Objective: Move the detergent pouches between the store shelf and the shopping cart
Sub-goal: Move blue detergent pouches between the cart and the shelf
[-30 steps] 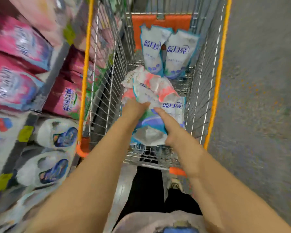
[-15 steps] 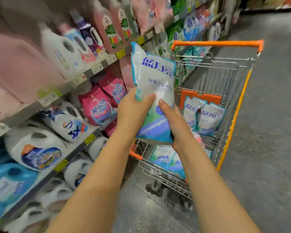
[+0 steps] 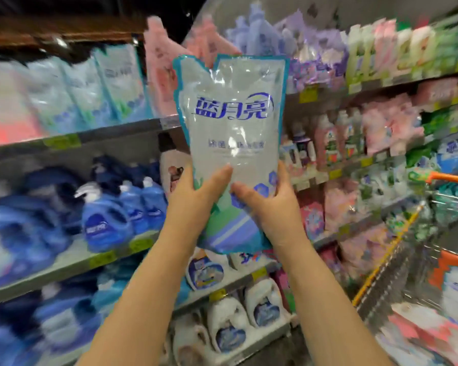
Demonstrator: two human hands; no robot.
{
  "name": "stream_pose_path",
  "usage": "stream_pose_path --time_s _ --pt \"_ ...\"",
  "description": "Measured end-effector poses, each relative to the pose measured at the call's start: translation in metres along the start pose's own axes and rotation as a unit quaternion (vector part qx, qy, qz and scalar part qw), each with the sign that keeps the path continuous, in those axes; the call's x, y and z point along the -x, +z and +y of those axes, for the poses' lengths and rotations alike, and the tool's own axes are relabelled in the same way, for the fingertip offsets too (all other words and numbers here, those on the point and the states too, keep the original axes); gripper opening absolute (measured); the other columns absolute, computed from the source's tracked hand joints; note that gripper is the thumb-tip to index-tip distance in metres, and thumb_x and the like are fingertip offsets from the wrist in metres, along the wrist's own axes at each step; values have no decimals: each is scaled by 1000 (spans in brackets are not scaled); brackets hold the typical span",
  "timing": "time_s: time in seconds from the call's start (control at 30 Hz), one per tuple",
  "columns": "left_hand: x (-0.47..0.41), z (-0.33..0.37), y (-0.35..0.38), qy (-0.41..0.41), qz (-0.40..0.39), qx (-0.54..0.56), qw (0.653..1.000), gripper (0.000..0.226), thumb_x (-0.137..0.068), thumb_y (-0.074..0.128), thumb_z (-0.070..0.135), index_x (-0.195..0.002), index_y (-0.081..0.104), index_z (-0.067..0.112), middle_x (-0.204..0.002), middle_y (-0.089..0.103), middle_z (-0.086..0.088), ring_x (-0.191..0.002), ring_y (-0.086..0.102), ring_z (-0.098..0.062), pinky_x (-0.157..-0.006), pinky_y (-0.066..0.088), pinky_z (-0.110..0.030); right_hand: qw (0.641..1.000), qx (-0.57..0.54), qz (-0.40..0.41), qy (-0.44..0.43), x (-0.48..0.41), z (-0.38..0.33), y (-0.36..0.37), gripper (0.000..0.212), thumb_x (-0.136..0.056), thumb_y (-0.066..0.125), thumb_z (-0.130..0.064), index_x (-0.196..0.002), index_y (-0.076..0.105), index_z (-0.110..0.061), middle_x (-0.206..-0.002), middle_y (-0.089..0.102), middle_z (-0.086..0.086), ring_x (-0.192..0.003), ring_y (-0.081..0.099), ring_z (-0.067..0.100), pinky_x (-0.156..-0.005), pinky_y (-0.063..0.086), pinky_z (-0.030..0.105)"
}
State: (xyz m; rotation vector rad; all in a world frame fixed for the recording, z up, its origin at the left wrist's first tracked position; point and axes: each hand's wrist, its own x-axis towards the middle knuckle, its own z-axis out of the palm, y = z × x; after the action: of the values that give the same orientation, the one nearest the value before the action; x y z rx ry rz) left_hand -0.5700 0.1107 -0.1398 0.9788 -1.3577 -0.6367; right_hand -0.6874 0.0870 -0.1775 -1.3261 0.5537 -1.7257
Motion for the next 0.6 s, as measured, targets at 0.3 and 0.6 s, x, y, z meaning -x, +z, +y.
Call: stream_pose_path --time_s 0.3,0.6 --pt "-19 38 -182 84 76 -41 993 42 -66 75 19 -101 55 27 -91 72 11 -85 68 -7 -80 53 -25 996 -14 -71 -61 -10 11 182 75 -58 85 -7 -121 45 -16 -101 65 -10 -86 64 -7 -71 49 11" --pt "-95 43 -271 94 69 -65 991 57 -68 76 28 -119 52 23 -101 71 8 -91 69 -9 -79 53 -25 990 -8 -110 -85 -86 45 280 100 -53 88 -37 -138 37 -20 -111 66 -12 -102 64 6 -93 52 38"
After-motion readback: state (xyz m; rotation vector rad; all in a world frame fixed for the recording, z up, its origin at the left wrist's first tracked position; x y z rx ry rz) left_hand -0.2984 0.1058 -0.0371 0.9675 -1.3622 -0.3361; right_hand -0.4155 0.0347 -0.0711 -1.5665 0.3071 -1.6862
